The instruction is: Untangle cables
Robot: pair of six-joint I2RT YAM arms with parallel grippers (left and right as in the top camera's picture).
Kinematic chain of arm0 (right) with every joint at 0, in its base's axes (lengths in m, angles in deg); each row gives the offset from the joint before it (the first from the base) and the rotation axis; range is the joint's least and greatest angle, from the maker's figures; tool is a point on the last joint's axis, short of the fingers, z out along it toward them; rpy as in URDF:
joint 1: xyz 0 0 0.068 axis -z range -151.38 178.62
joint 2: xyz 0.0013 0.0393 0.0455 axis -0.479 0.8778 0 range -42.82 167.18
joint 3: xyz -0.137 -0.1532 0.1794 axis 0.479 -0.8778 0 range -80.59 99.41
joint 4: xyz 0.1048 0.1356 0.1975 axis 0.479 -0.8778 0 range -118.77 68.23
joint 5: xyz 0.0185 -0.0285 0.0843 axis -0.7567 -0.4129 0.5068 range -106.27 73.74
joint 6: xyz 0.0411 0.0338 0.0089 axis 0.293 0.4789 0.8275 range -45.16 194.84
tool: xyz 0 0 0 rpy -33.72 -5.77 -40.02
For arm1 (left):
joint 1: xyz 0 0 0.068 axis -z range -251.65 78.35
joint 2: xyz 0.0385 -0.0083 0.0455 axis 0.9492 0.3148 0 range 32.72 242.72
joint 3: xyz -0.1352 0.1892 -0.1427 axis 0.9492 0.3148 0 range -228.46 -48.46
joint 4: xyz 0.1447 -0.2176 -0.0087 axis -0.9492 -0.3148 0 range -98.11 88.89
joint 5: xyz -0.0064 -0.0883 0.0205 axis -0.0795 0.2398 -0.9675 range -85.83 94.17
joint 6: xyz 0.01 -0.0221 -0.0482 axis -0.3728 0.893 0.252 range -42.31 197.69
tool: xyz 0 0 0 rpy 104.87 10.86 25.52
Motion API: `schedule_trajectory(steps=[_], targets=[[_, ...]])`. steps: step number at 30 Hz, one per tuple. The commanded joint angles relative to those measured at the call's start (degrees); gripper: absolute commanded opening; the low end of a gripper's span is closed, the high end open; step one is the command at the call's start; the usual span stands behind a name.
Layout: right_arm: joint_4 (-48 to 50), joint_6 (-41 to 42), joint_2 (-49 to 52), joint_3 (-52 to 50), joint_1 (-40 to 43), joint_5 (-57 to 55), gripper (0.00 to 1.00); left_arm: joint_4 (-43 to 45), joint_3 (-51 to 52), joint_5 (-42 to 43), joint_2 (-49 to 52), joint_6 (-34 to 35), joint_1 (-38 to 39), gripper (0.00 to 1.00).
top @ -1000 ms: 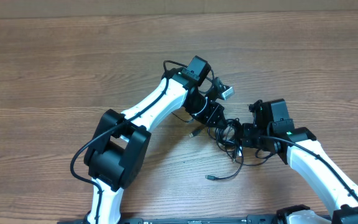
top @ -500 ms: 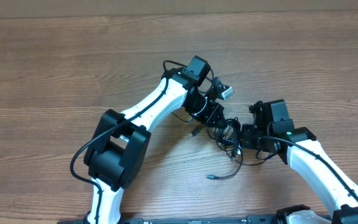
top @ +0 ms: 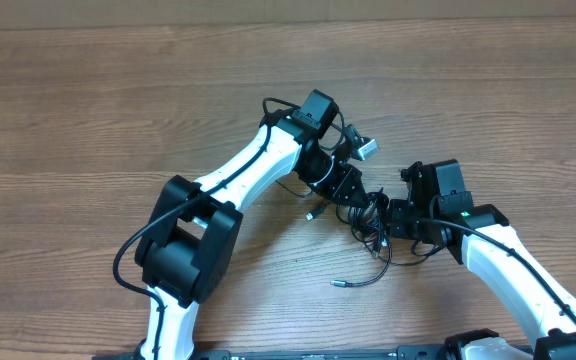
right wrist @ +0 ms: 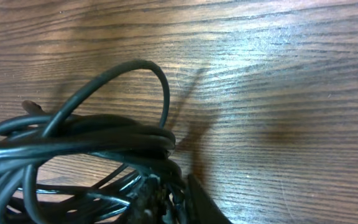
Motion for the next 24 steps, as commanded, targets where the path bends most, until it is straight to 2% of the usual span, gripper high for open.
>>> schedule_trajectory(steps=[1,7,14,24], targets=[[0.42,-0.50,-0.15,0.11,-0.11,-0.35,0.12,-0.17,-1.33,2.95,-1.95,0.28,0.07,0.04],[1.22,-0.48,-0.15,0.11,-0.13,-0.35,0.21,-0.31,-1.33,2.95,-1.95,0.28,0.07,0.04],[2.16,-0.50,-0.15,0.11,-0.13,2.71,0.20,-1.14,-1.33,-0.42,-1.92,-1.70,0.50,0.04],[2.95,-0.50,-0.15,0.07,-0.13,2.93,0.20,-2.51,-1.33,7.61,-1.92,-3.19,0.50,0.04]])
